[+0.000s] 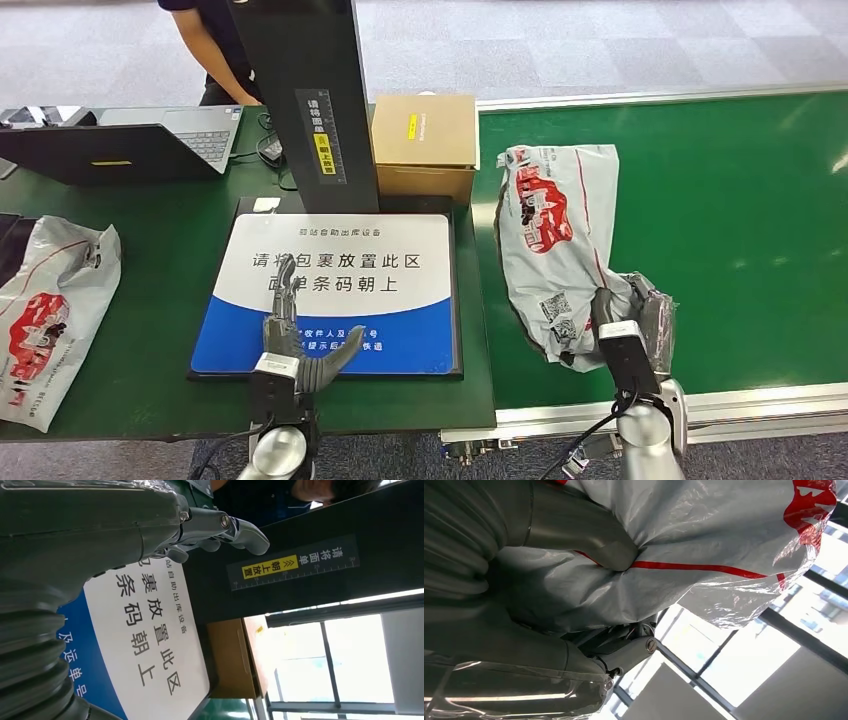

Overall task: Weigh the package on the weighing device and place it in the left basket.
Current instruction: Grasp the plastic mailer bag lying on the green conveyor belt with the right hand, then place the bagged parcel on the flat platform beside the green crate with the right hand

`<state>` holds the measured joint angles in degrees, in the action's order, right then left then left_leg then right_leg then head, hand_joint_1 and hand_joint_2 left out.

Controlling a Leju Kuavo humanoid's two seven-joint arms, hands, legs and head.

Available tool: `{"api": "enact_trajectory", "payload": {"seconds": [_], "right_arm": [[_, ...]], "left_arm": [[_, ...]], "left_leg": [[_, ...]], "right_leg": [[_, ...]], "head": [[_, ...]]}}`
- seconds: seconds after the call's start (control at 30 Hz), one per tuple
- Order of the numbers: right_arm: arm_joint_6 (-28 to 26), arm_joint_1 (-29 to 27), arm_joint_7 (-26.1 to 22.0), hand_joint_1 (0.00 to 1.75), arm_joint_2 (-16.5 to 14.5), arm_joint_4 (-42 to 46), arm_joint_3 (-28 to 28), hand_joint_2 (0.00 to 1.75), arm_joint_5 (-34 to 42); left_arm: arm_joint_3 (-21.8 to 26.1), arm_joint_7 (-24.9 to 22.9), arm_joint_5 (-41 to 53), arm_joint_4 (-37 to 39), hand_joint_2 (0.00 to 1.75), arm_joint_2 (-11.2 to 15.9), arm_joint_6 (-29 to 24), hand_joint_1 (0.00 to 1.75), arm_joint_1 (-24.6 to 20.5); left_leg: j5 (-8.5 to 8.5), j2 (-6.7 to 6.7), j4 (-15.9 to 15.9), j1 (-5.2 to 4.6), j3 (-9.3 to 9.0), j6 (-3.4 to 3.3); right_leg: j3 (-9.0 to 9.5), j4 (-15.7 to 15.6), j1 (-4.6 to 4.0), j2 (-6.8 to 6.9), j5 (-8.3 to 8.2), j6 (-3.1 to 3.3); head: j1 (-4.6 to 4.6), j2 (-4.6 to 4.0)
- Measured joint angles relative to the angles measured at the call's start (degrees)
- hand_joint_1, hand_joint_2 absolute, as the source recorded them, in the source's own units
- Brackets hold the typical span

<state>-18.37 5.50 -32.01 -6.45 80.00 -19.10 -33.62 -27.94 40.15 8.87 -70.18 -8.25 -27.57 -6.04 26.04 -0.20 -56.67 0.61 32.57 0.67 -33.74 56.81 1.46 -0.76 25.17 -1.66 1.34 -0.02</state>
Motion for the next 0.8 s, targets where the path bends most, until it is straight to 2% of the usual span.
{"api": "enact_trajectory", "payload": {"seconds": [0.1,0.23,0.47,0.8], "right_arm": [[-0.39,-0.9,-0.12,1.28,-0.04,3.84,3.44,1.75,-1.81],[-0.29,-1.49,0.04,1.3,-0.02,7.42,8.8,1.75,-5.92],[0.53,-1.2,2.06,1.27,0.14,9.26,17.53,1.75,-10.95],[3.23,2.06,3.12,1.27,1.21,5.26,22.43,1.75,-9.6]], "left_arm": [[-0.03,0.0,-0.82,-0.43,1.75,0.19,-0.82,0.0,-0.21],[-0.08,0.01,-1.22,-1.56,1.75,0.51,-1.52,0.0,-0.09],[0.1,0.13,0.31,-4.9,1.75,0.99,-0.77,0.0,1.33],[2.17,0.15,1.56,-8.68,1.75,0.99,0.45,0.0,3.37]], "left_leg": [[0.0,0.0,0.0,0.0,0.0,0.0],[0.0,0.0,0.0,0.0,-0.01,0.0],[0.0,0.0,0.0,0.0,0.0,0.0],[-0.01,0.0,0.0,0.0,0.0,-0.01]], "right_leg": [[0.01,0.0,0.0,0.0,0.0,0.0],[0.01,0.01,0.0,0.0,0.0,0.0],[0.01,0.02,-0.01,0.0,0.0,0.0],[0.02,0.01,0.0,0.01,0.0,0.0]], "head": [[0.0,0.0],[-0.01,0.0],[-0.01,0.0],[-0.01,0.0]]}}
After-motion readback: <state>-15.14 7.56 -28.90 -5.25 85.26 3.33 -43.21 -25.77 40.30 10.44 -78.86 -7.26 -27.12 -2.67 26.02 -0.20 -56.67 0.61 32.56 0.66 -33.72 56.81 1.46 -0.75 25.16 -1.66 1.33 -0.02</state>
